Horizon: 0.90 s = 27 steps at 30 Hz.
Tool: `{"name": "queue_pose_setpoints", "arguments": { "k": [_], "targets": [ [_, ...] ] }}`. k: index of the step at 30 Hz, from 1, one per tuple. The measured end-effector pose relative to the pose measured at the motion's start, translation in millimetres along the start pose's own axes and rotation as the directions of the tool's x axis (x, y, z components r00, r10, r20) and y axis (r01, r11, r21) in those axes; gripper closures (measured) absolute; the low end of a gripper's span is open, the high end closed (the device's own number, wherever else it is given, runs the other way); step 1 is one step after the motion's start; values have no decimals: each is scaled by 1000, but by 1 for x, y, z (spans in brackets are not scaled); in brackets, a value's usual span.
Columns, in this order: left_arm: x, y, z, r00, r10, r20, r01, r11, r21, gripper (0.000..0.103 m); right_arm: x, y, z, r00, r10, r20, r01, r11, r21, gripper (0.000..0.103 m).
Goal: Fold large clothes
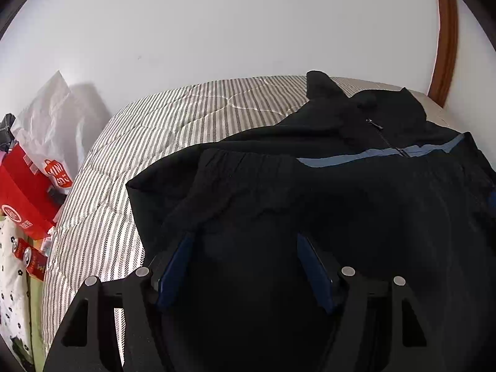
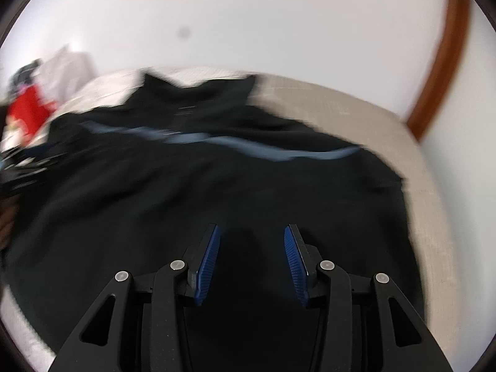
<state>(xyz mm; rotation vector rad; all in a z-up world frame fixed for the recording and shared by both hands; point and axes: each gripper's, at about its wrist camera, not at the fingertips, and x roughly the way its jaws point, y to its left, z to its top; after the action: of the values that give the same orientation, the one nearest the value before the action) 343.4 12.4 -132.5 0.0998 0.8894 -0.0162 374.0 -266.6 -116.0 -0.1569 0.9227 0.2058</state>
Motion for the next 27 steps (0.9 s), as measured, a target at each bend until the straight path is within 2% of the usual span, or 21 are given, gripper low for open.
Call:
{"name": "queue_pose_setpoints", "arguments": {
  "k": [2,6,9,14,20,23,27],
  "targets": [
    [-2,3,-1,1000,-4,-9,4,1000,-13,35,2,23,-5,999,38,-17,-38,999,-11,60],
    [-18,13,-9,999,-27,-30,26,999,-42,35,12,54,-15,999,24,-48,-25,999,-24,60],
    [-43,24,-22,1000,-25,-16,25,999,-48,35,16,60,-14,999,-35,-23,35,999,-2,60],
    [-77,44,-45,1000,-3,-21,2,999,-52,35,18,56,-15,999,-32,-36,35,997,75,60],
    [-107,69,-81,999,-10,-37,7,997,-78,35,-27,90,-68,999,-38,-8,38,999,8,60],
    [-119,77,-103,998,-40,-47,35,994,-101,35,-56,93,-96,999,-36,40,37,999,-7,60],
    [-129,88,-133,996,-61,-67,52,991,-127,35,-76,98,-122,998,-54,45,57,996,-69,60]
  ]
}}
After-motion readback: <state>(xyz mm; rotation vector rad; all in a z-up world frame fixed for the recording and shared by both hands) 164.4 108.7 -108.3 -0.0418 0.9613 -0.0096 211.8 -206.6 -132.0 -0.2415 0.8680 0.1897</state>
